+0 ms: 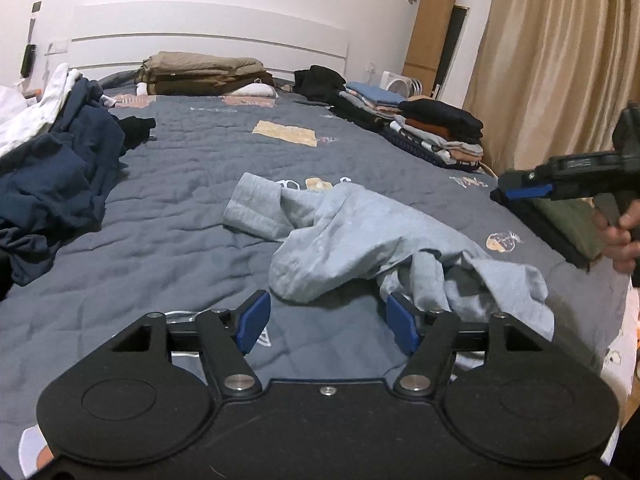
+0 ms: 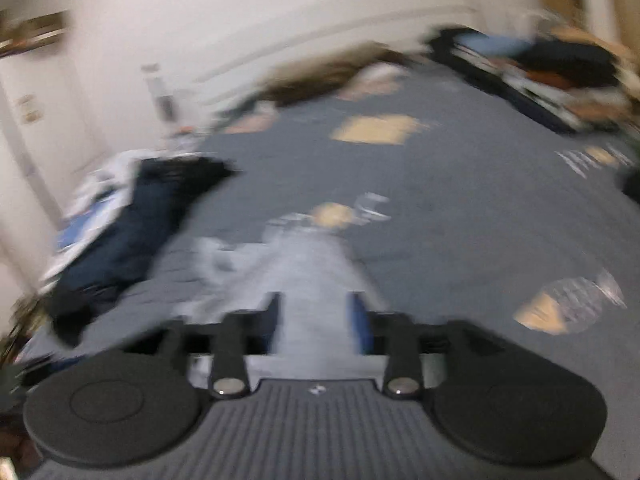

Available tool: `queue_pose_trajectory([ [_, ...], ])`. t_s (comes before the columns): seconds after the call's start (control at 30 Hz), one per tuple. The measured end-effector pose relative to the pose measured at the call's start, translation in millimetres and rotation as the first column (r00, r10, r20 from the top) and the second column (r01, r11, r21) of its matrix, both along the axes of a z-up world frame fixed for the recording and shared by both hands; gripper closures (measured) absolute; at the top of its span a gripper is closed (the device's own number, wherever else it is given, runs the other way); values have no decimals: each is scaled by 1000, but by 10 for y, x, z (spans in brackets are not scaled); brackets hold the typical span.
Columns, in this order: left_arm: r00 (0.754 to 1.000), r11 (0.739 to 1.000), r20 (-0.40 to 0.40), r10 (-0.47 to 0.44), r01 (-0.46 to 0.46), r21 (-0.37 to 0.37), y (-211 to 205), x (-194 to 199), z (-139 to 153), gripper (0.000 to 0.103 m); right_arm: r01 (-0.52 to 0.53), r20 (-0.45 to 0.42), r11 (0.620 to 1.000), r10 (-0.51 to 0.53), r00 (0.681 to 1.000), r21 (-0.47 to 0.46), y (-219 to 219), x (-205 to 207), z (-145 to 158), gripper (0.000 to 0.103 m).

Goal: Fold clothes

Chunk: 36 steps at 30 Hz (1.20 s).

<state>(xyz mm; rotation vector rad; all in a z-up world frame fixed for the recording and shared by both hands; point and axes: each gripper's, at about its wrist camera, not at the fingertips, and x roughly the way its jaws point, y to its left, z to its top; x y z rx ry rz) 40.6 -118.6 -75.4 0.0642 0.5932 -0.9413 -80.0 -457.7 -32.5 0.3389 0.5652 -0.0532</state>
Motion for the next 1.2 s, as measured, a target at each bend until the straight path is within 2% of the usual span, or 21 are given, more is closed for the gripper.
queue_pose_trajectory([
  [0.03, 1000, 1000, -7, 1, -1, -5, -26, 19, -8, 39, -42, 16, 999, 42, 999, -22, 122, 41, 8, 41],
  [0.13, 1000, 1000, -20, 0, 0, -12, -71, 16, -17, 39, -151, -12, 984, 150, 989, -99, 518, 221, -67, 39],
  [0.27, 1000, 1000, -20, -14, 14, 11, -92, -11, -54, 39, -242, -95, 949, 226, 969, -203, 933, 478, -263, 39],
  [0.4, 1000, 1000, -30, -11, 11, 12, -94, -8, -59, 39, -236, -140, 929, 204, 969, -284, 1127, 663, -414, 39],
  [0.57, 1000, 1000, -28, 0, 0, 20, -49, -15, -58, 35, -225, -234, 928, 158, 959, -296, 1140, 894, -682, 40],
  [0.6, 1000, 1000, -29, 3, -3, 22, -33, -11, -58, 35, -216, -246, 931, 145, 958, -293, 1129, 928, -732, 43],
  [0.63, 1000, 1000, -29, 8, -7, 20, -14, -5, -55, 35, -196, -242, 938, 128, 962, -285, 1103, 943, -764, 48],
  [0.7, 999, 1000, -33, 19, -18, 16, 23, 16, -52, 35, -151, -232, 963, 97, 968, -224, 1005, 950, -779, 89],
  [0.77, 999, 999, -37, 33, -32, 15, 46, 40, -49, 35, -99, -217, 985, 67, 974, -140, 879, 933, -750, 98],
  [0.9, 998, 999, -51, 44, -44, 3, 56, 68, -38, 35, 9, -119, 1000, -10, 993, -4, 569, 752, -504, 100],
  [1.0, 998, 999, -49, 38, -38, -4, 51, 58, -29, 35, 92, -17, 990, -90, 996, 103, 263, 524, -228, 100],
  [1.07, 998, 999, -48, 35, -35, -5, 39, 50, -27, 35, 156, 48, 975, -166, 985, 155, 18, 338, -54, 100],
  [1.2, 998, 1000, -62, 29, -29, -4, -22, 43, -59, 35, 323, 107, 933, -342, 934, 161, -502, -69, 140, 100],
])
